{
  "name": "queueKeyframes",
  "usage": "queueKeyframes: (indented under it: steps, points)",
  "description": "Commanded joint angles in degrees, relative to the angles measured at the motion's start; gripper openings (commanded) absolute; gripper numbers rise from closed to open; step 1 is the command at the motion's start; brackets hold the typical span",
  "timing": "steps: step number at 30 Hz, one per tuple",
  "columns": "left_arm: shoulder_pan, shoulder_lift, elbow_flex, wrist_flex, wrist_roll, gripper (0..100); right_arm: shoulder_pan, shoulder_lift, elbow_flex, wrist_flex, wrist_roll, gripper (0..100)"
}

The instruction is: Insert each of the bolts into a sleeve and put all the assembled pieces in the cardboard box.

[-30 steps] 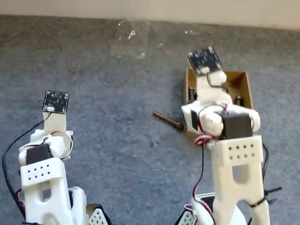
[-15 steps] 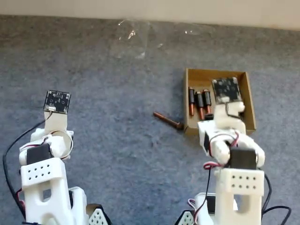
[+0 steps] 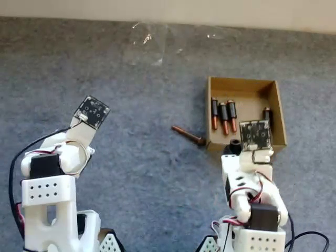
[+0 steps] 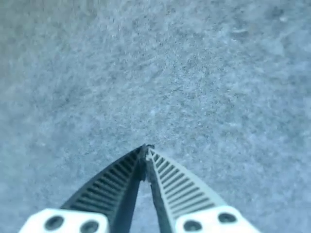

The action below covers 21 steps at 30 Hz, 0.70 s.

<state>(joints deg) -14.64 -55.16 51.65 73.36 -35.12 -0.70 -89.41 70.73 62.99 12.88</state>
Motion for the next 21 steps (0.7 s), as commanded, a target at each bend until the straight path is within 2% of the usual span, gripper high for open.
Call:
queueKeyframes:
  steps: [1,5,10,15,21]
  points:
    - [2.5,0.4,-7.3,5.5,-1.8,1,0.8,-5.4,1.9,-2.3,-0.7,0.4]
    - [6.0,3.4,-11.2,10.5,-3.1,1,0.8,-10.6,5.2,-2.3,-0.7,0.4]
    - [8.8,16.1,-18.4,13.3,-3.1,1,1.1,-16.0,9.1,-2.3,-0.7,0.4]
    - [13.7,28.5,-26.7,15.5,-3.3,1,6.6,-15.7,11.3,-4.7,-0.8,0.4]
    - [22.7,40.3,-37.6,18.6,-3.3,1,12.1,-15.7,15.7,-9.9,-4.7,0.4]
